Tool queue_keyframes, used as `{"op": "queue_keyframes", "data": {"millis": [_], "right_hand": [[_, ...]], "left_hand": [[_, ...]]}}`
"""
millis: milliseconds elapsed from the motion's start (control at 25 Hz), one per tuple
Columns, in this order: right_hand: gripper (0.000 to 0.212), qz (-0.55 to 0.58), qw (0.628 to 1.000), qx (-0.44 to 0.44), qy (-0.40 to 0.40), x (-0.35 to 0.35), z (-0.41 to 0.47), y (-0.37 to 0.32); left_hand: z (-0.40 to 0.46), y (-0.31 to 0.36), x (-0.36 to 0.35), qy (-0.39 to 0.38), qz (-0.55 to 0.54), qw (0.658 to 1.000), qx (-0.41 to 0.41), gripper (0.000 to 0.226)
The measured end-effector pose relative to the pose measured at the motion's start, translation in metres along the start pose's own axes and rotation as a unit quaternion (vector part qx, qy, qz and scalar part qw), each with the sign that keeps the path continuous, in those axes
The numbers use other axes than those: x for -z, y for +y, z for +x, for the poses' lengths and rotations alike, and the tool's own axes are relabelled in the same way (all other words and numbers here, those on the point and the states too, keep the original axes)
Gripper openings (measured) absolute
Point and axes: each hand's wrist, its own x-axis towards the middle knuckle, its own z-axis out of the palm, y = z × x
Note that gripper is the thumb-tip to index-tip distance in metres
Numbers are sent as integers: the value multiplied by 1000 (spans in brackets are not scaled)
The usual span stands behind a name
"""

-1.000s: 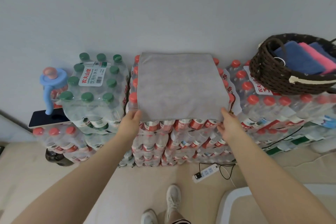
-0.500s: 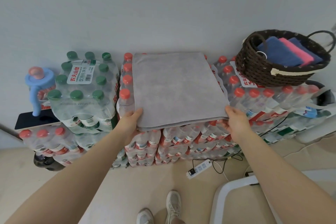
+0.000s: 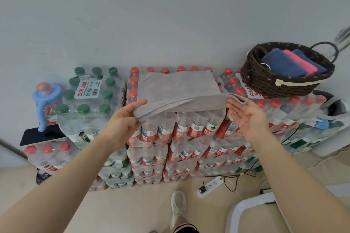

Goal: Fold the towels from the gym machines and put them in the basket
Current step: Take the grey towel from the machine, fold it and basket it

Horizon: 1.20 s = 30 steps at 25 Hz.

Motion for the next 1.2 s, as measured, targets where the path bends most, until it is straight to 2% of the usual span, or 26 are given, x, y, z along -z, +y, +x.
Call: {"op": "queue_keyframes", "data": {"millis": [120,240,280,440,560,600,640,680,800,840,880,920,1000,1120,1200], "right_hand": [[15,-155,987,42,10,-17,21,-6],[11,-240,965,86,56,-28,54,-8],[14,-265,957,98,65,-29,69,-9],[27,-334,937,91,41,-42,131,-18],[25,-385,919,83,31,-51,173,-14],[23,-400,913,72,28,-53,183,-11],[22,-410,910,59,26,-54,195,-6],[24,-418,907,45,29,-53,203,-3],[20,-438,897,32,45,-49,216,3],[17,-452,890,37,40,-49,218,3],[15,-467,883,48,28,-50,219,2],[15,-480,875,59,14,-52,219,2],[16,-497,865,76,-11,-54,222,2],[16,-490,868,76,-33,-52,226,4],[11,-462,884,56,-45,-52,227,4]], "left_hand": [[20,20,2,20,160,987,26,54],[42,40,0,81,355,931,15,54],[50,45,-3,90,397,913,3,53],[95,61,-10,80,469,879,13,45],[133,65,-9,111,599,793,-10,19],[143,66,-9,121,615,779,-30,11],[154,66,-8,129,611,780,-44,6],[163,64,-7,135,591,794,-44,11],[184,60,-2,154,426,892,9,26],[190,59,-1,156,371,915,25,28],[196,57,1,165,347,923,38,29],[201,55,2,178,347,920,47,27],[209,54,1,225,392,890,54,22],[213,52,-4,248,521,816,26,29],[214,50,-5,238,582,778,10,36]]}}
